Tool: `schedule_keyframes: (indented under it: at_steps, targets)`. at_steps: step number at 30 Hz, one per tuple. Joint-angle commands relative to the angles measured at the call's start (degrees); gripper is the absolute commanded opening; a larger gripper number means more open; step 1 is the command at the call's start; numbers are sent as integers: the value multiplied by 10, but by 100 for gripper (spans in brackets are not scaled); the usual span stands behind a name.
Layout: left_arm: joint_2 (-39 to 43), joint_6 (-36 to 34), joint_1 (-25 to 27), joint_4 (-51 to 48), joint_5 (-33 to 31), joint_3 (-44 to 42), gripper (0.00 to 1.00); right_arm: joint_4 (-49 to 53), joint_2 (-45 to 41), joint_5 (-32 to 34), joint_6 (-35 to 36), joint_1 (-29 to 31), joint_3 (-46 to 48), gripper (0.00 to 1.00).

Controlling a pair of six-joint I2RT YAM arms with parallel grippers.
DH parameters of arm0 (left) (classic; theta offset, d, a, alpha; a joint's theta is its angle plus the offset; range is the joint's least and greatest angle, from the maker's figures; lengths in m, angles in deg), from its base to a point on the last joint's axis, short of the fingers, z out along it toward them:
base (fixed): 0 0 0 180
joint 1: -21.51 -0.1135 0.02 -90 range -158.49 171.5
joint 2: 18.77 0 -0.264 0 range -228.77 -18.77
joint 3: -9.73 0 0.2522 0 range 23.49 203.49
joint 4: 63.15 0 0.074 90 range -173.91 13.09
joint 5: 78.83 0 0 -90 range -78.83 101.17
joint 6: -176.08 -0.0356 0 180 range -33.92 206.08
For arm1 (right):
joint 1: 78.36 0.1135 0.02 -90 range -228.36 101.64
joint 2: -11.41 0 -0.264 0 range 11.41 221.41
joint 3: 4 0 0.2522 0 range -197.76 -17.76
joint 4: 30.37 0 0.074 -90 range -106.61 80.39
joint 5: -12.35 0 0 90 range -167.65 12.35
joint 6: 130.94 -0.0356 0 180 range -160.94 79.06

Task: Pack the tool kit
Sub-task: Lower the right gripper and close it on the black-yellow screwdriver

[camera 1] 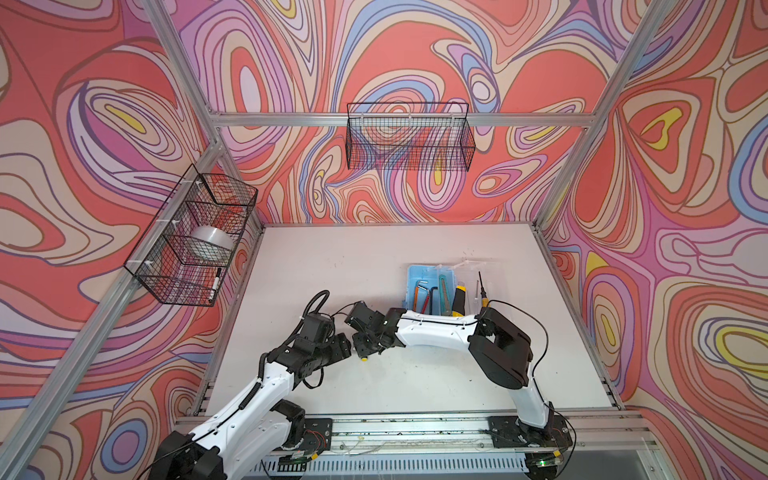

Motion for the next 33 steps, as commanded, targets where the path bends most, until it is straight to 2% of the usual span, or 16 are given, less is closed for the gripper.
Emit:
schedule_keyframes:
  at_steps: [1,8,19,28,33]
  targets:
    - [2,6,-3,0,-3,-6,83,15,17,4,-3,3,-13,41]
    - [2,7,-5,4,-2,-6,84,28,30,15,-4,4,-16,35]
    - [-10,7,-5,17,4,-5,83,53,44,40,-11,4,-16,34]
    - [-16,6,-5,24,7,-3,83,55,40,41,-11,4,-13,28]
    - [-14,6,-5,25,7,-1,83,58,21,49,-10,4,-7,20]
